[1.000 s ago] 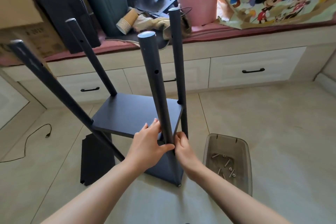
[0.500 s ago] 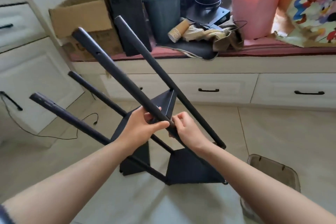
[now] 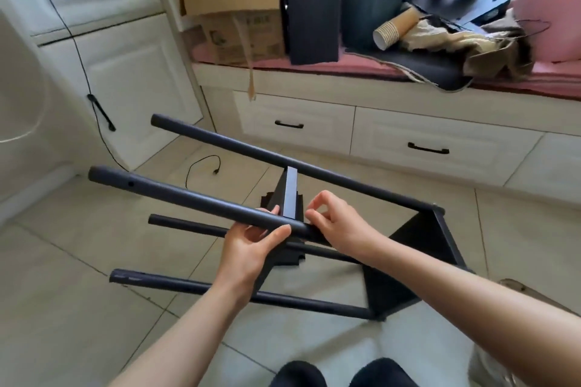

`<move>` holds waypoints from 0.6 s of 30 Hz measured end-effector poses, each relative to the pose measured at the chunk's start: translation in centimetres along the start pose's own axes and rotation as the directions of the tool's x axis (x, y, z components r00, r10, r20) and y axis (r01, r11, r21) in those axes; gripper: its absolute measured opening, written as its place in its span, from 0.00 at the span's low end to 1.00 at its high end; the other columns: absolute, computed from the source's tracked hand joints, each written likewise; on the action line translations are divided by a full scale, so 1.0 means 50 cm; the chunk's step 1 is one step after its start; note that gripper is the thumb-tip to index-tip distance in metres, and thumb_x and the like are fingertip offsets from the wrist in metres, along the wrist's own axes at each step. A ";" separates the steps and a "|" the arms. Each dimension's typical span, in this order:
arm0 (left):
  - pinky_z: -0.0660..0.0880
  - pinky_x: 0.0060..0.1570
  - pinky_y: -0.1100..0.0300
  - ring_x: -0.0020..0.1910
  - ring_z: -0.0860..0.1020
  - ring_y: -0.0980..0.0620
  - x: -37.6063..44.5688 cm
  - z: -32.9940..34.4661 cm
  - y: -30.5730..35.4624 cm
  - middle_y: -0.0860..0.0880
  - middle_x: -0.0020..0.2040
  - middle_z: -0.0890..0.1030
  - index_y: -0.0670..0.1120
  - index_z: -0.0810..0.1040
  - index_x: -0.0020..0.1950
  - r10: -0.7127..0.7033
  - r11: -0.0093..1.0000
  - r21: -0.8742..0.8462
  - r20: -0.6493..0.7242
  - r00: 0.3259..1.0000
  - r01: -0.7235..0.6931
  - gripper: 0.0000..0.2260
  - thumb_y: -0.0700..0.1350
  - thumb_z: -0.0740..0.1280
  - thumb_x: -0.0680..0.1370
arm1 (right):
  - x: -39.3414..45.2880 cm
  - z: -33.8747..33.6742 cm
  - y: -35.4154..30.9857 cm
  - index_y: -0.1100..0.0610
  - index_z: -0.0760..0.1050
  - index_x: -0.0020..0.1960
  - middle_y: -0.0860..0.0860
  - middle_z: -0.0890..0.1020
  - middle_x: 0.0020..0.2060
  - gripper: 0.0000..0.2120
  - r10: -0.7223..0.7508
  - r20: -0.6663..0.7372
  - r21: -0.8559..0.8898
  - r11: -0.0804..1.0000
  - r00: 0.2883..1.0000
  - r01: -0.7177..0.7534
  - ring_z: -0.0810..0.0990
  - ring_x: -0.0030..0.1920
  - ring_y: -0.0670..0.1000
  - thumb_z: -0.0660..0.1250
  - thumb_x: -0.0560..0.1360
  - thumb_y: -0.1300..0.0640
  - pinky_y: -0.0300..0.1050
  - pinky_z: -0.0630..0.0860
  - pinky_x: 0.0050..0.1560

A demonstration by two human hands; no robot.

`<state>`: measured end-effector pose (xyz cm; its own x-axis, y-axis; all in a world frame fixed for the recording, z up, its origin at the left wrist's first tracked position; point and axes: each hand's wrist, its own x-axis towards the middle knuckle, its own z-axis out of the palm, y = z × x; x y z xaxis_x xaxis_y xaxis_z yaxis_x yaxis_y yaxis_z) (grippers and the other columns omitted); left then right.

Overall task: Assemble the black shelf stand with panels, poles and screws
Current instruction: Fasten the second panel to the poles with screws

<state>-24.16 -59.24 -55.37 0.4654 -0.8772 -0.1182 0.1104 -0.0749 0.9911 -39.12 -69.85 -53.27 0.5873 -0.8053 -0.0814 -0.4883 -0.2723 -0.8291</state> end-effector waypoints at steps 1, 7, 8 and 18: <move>0.78 0.49 0.68 0.58 0.83 0.54 -0.004 -0.009 -0.016 0.47 0.58 0.85 0.41 0.79 0.55 -0.011 1.000 -0.024 -0.007 1.000 0.011 0.13 0.38 0.75 0.73 | -0.002 0.010 0.002 0.49 0.70 0.51 0.50 0.82 0.42 0.02 -0.004 0.017 -0.008 1.000 1.000 0.004 0.81 0.43 0.47 0.62 0.82 0.52 0.44 0.80 0.45; 0.78 0.53 0.68 0.60 0.82 0.52 -0.025 -0.049 -0.094 0.46 0.59 0.84 0.41 0.78 0.57 -0.041 0.989 -0.146 -0.050 0.998 0.034 0.19 0.43 0.75 0.69 | -0.006 0.066 0.017 0.49 0.70 0.51 0.50 0.82 0.43 0.03 0.005 0.111 -0.036 0.999 0.994 -0.001 0.82 0.44 0.48 0.61 0.82 0.51 0.46 0.80 0.49; 0.78 0.53 0.67 0.60 0.82 0.52 -0.025 -0.054 -0.105 0.45 0.59 0.84 0.41 0.78 0.57 -0.044 0.986 -0.164 -0.057 0.997 0.034 0.19 0.43 0.75 0.68 | -0.006 0.073 0.018 0.49 0.70 0.51 0.50 0.82 0.43 0.03 0.011 0.124 -0.045 0.999 0.992 -0.005 0.81 0.44 0.48 0.61 0.82 0.51 0.46 0.80 0.49; 0.73 0.67 0.49 0.59 0.81 0.44 -0.028 -0.093 -0.209 0.45 0.52 0.85 0.41 0.78 0.53 -0.144 0.936 -0.333 -0.073 0.987 0.112 0.17 0.40 0.75 0.67 | 0.010 0.126 0.046 0.45 0.69 0.45 0.47 0.80 0.43 0.07 0.063 0.283 -0.128 0.991 0.957 -0.028 0.80 0.44 0.48 0.63 0.81 0.52 0.39 0.74 0.41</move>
<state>-21.89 -55.02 -65.85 0.5074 -0.8202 -0.2643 0.4485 -0.0106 0.8937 -35.90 -67.55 -58.69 0.7140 -0.6387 -0.2870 -0.5828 -0.3150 -0.7491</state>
